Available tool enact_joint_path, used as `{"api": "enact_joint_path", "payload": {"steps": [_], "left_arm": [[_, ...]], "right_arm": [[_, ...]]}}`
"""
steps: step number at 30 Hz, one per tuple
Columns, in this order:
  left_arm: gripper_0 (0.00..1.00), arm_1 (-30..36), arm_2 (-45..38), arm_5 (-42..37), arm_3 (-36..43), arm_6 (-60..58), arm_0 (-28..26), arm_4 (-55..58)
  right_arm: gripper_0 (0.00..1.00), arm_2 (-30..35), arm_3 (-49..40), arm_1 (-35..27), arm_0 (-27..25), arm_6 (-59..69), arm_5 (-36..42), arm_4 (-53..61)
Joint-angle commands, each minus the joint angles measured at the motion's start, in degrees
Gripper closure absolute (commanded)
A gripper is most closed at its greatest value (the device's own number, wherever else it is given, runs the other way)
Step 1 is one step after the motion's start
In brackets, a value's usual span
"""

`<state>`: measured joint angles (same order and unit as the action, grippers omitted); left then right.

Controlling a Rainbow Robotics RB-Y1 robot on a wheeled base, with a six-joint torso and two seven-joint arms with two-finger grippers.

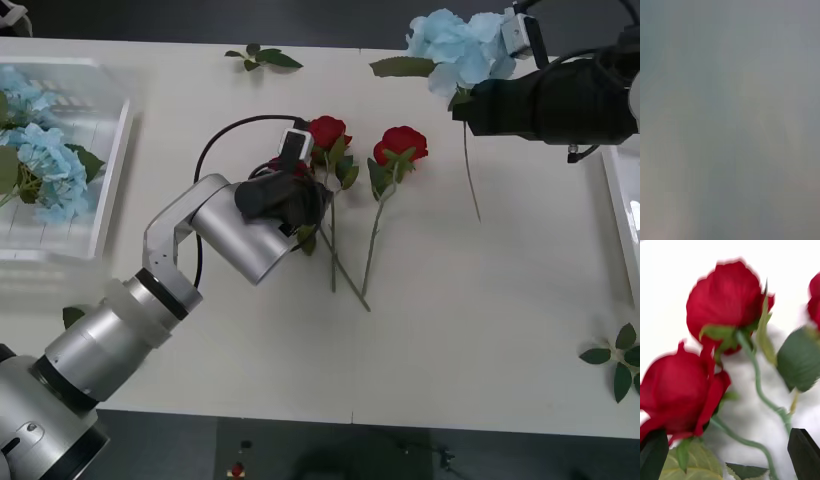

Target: Put the red flowers into the right box and the blue flowers into the left box

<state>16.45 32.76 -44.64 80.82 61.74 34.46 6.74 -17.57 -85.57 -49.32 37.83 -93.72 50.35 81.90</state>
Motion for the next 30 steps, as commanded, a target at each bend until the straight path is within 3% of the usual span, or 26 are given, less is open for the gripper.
{"api": "enact_joint_path", "payload": {"steps": [1, 6, 10, 13, 18, 23, 30], "left_arm": [[0.07, 6.05, -3.06, 0.34, 8.82, 6.20, -2.73, 8.99], [0.00, 10.45, -11.32, -7.22, 15.33, 18.68, -5.19, 24.64], [0.00, 10.62, -19.14, -14.25, 16.47, 28.00, -5.72, 32.64], [0.00, 10.09, -30.48, -22.43, 15.50, 43.38, -6.34, 44.94], [0.00, 8.51, -43.05, -28.40, 3.55, 67.73, -6.95, 65.16], [0.00, 6.67, -47.09, -31.65, -13.41, 93.26, -6.95, 83.88], [0.00, 3.33, -42.96, -32.71, -21.23, 93.26, -6.95, 97.32]], "right_arm": [[1.00, -0.01, -1.53, -2.19, 0.75, -13.77, -0.07, 8.46], [1.00, 1.13, -1.62, -2.28, -0.74, -27.04, -0.07, 19.18], [1.00, 1.31, -1.71, -2.54, -1.62, -34.16, -0.07, 25.77], [1.00, 1.31, -2.85, -2.72, -3.03, -41.98, 0.10, 33.33], [1.00, 1.31, -5.40, -2.89, -5.40, -47.79, 0.10, 39.66], [1.00, 1.31, -8.30, -2.80, -6.90, -51.83, 0.10, 43.79], [1.00, 1.31, -14.01, -2.80, -9.80, -51.56, -1.74, 45.90]]}}
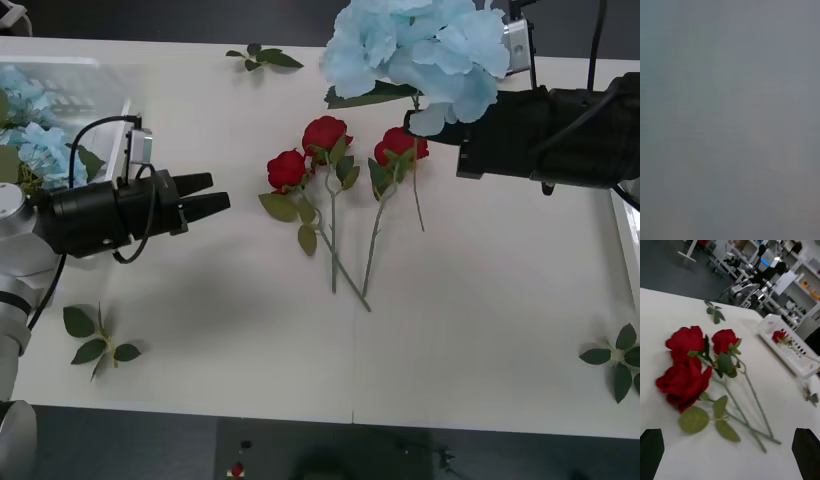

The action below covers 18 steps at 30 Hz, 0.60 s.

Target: Put the red flowers into the right box and the blue flowers into the left box

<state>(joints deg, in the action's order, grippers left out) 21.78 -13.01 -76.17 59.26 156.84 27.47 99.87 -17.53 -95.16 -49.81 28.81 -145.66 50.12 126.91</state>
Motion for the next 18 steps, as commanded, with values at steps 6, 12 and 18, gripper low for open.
{"api": "enact_joint_path", "payload": {"steps": [6, 12, 18], "left_arm": [[0.00, -6.40, 8.97, 0.15, 0.59, -1.84, 0.13, 12.98], [0.00, -8.86, 17.76, 5.60, 4.55, -1.84, 0.13, 20.28], [0.00, -9.91, 23.47, 10.17, 7.01, -1.84, 0.13, 23.70]], "right_arm": [[1.00, 0.75, -7.14, -1.17, -1.74, 0.90, -3.18, 1.06], [1.00, -0.13, -7.85, 1.03, -1.74, 1.43, -3.89, 1.06], [1.00, -2.42, -8.90, 1.73, -1.39, 1.69, -6.96, 1.06]]}}
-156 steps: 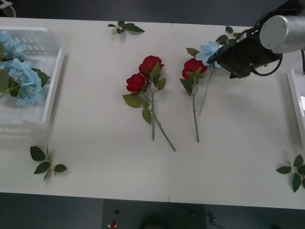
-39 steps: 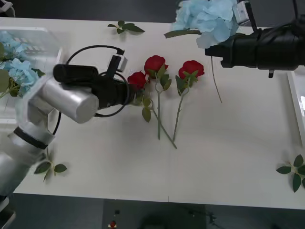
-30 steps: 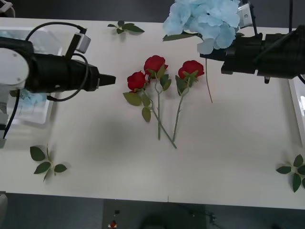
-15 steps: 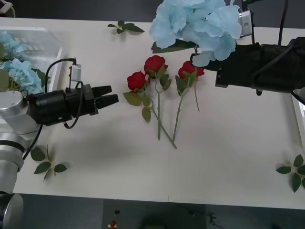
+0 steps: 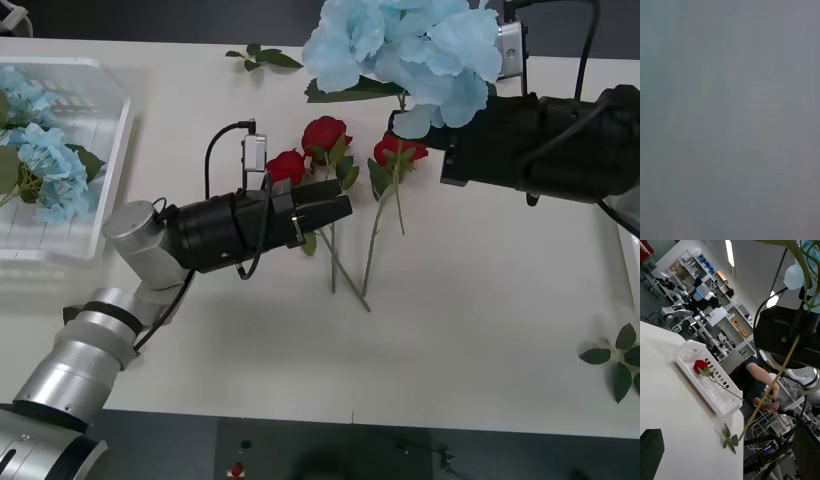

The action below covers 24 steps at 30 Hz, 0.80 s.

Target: Put the red flowers into the right box and the blue flowers into the left box

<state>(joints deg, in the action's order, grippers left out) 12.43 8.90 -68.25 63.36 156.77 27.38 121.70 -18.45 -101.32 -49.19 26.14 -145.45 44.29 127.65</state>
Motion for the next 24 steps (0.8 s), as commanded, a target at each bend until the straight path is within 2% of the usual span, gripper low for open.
{"api": "enact_joint_path", "payload": {"steps": [1, 8, 16, 17, 19, 20, 21, 22, 24], "left_arm": [[0.00, -0.65, 2.17, 2.78, 2.99, -1.77, 0.22, 2.40], [0.00, -0.65, 8.94, 9.37, 5.37, -1.77, 0.30, 6.80], [0.00, -0.57, 12.89, 14.47, 8.97, -1.77, 0.22, 7.85], [0.09, -0.57, 13.33, 15.26, 9.41, -1.77, 0.30, 7.85], [0.42, -0.57, 14.04, 16.58, 10.11, -1.77, 0.22, 7.85], [0.80, -0.57, 14.39, 17.45, 10.29, -1.77, 0.22, 8.03], [0.94, -0.57, 14.56, 17.63, 10.29, -1.77, 0.30, 8.03], [1.00, -0.57, 14.65, 18.25, 10.29, -1.77, 0.22, 8.03], [1.00, -0.48, 14.83, 18.86, 10.29, -1.77, 0.22, 8.03]], "right_arm": [[1.00, -1.68, -2.83, 1.11, 1.28, 1.49, -1.40, 0.23], [1.00, -2.64, -2.83, 2.08, 2.07, 1.93, -1.75, 0.23], [1.00, -4.14, -2.83, 2.34, 2.86, 2.98, -2.98, 0.23], [1.00, -4.14, -2.83, 2.43, 2.86, 3.07, -2.98, 0.23], [1.00, -4.14, -2.83, 2.52, 2.86, 3.16, -3.07, 0.23], [1.00, -4.14, -2.83, 2.61, 2.86, 3.34, -3.07, 0.23], [1.00, -4.14, -2.83, 2.61, 2.86, 3.34, -2.98, 0.23], [1.00, -4.14, -2.83, 2.61, 2.86, 3.34, -2.98, 0.23], [1.00, -4.14, -2.83, 2.61, 2.86, 3.51, -3.07, 0.23]]}}
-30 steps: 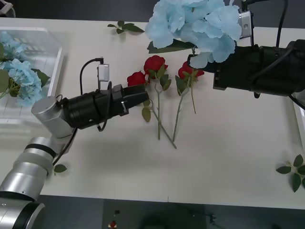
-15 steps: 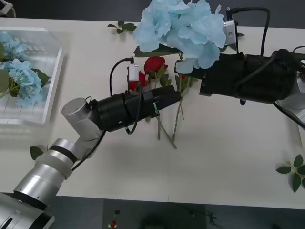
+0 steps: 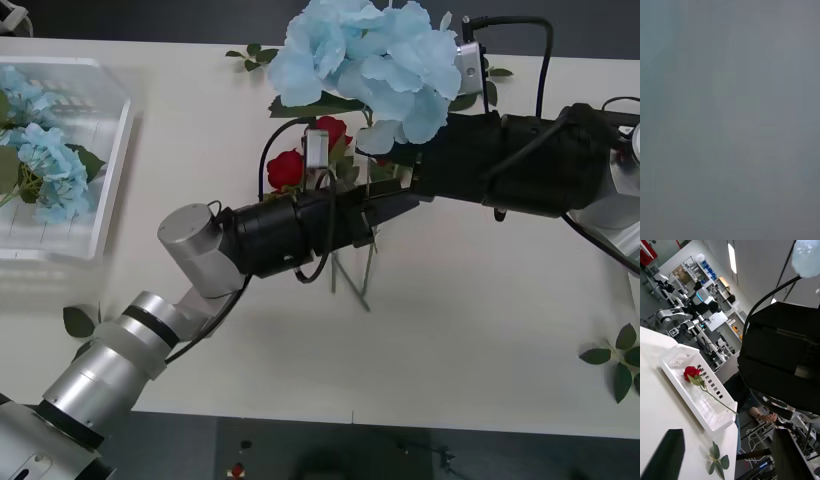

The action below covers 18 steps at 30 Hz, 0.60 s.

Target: Put the red flowers into the right box and the blue flowers into the left box

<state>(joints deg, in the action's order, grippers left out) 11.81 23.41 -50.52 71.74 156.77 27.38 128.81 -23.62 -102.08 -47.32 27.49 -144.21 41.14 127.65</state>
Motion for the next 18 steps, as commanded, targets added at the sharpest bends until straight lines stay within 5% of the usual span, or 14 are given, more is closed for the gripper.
{"api": "enact_joint_path", "payload": {"steps": [1, 16, 17, 18], "left_arm": [[1.00, 0.23, 0.32, 1.57, 1.91, -1.77, 0.22, 0.91], [1.00, 3.14, 0.58, 2.80, 1.91, -1.77, -0.05, 3.37], [1.00, 3.40, 0.58, 2.80, 1.91, -1.77, -0.22, 3.72], [1.00, 3.84, 0.58, 2.89, 1.91, -1.77, -0.49, 4.60]], "right_arm": [[1.00, 1.03, -2.07, 0.74, 1.52, 2.27, 0.17, 0.31], [1.00, 1.03, -2.07, 0.83, 1.52, 3.50, 0.08, 0.23], [0.96, 1.03, -2.07, 0.83, 1.52, 3.59, 0.08, 0.23], [0.61, 1.03, -2.07, 0.83, 1.52, 3.85, 0.08, 0.23]]}}
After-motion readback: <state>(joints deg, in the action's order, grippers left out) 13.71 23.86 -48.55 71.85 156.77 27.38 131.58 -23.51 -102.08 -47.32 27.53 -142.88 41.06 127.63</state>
